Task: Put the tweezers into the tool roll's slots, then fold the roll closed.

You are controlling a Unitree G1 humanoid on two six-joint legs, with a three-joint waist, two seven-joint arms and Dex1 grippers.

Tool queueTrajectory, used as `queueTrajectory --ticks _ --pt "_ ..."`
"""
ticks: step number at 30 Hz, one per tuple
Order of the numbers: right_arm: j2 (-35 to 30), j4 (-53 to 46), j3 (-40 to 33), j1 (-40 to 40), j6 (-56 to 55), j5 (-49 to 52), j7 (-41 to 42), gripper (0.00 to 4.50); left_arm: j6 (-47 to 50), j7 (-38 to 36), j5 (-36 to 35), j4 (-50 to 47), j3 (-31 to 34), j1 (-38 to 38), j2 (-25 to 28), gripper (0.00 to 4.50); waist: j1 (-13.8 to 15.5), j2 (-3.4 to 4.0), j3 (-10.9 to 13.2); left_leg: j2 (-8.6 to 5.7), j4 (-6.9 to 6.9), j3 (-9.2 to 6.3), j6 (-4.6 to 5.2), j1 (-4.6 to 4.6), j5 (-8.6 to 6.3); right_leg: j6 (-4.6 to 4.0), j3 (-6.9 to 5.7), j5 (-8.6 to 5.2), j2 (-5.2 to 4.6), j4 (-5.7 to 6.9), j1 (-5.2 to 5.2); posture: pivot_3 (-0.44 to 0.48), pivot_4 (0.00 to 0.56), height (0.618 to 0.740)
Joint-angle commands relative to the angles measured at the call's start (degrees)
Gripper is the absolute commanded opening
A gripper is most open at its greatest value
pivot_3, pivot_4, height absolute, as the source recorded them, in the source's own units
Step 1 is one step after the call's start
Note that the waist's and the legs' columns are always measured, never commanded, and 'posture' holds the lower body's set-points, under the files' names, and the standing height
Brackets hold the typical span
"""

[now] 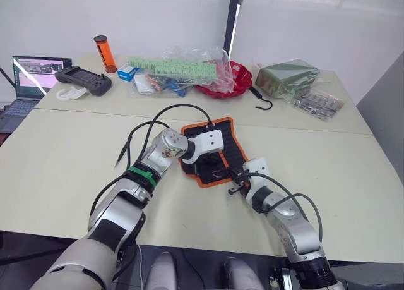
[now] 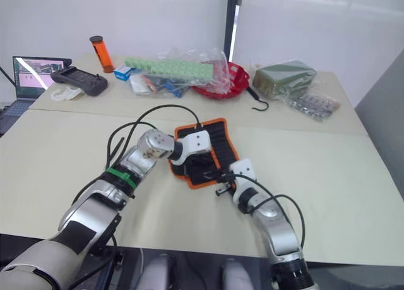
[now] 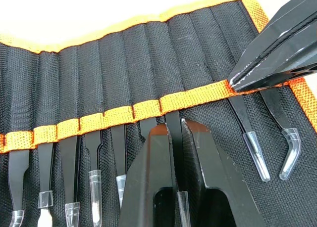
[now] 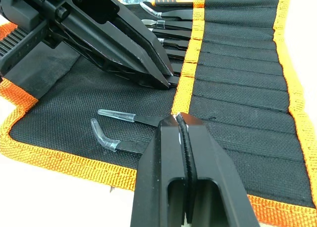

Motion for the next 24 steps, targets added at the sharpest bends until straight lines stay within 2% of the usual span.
queueTrajectory --ticks 1,2,8,13,20,24 --pt "-0.34 2.13 -0.61 1.35 2.56 -0.85 -0.81 0.00 0.74 2.69 0.07 -0.46 2.54 -1.92 -0.78 0.42 0.00 0.00 0.00 -0.01 0.00 -0.01 0.00 0.00 0.00 0.00 0.00 0.00 0.00 0.00 0.00 0.000 0.150 0.737" --pt "-0.34 2.26 -0.53 1.20 2.56 -0.84 -0.73 0.00 1.75 2.46 -0.50 -0.73 3.18 -1.93 -0.81 0.88 -0.03 0.00 0.00 -0.01 0.00 -0.02 0.01 0.00 0.01 0.01 0.00 0.00 0.00 0.00 0.00 0.000 0.150 0.737" --pt "-0.53 3.52 -0.18 0.21 2.27 -1.05 -0.22 0.00 5.39 1.06 -0.93 -4.90 4.79 -1.41 2.51 2.78 -0.64 0.02 0.00 -0.01 -0.01 -0.07 0.03 0.01 0.02 0.01 0.00 0.01 0.04 0.06 -0.01 0.000 0.150 0.737" --pt "-0.76 4.81 0.14 -0.87 1.91 -1.24 0.64 0.00 15.10 -0.46 -4.59 -15.35 9.59 0.83 7.04 4.46 -1.15 0.07 0.00 -0.01 -0.06 -0.13 0.03 0.00 0.02 0.01 0.01 0.00 0.05 0.06 -0.01 0.000 0.150 0.737" --pt "-0.76 9.40 1.09 -4.37 0.66 -1.72 2.49 0.00 30.68 1.53 -12.11 -32.35 22.93 8.66 17.93 4.49 -2.30 0.11 0.02 -0.01 -0.05 -0.18 0.06 0.10 0.04 0.00 0.02 0.00 0.07 0.26 0.00 0.000 0.150 0.737" --pt "-0.91 12.37 1.84 -6.23 -0.40 -2.13 3.43 0.00 35.37 4.74 -16.06 -39.63 33.11 17.28 23.97 4.49 -2.89 0.12 0.03 0.00 -0.06 -0.20 0.07 0.22 0.05 -0.04 0.03 -0.03 0.07 0.42 0.01 0.000 0.150 0.737"
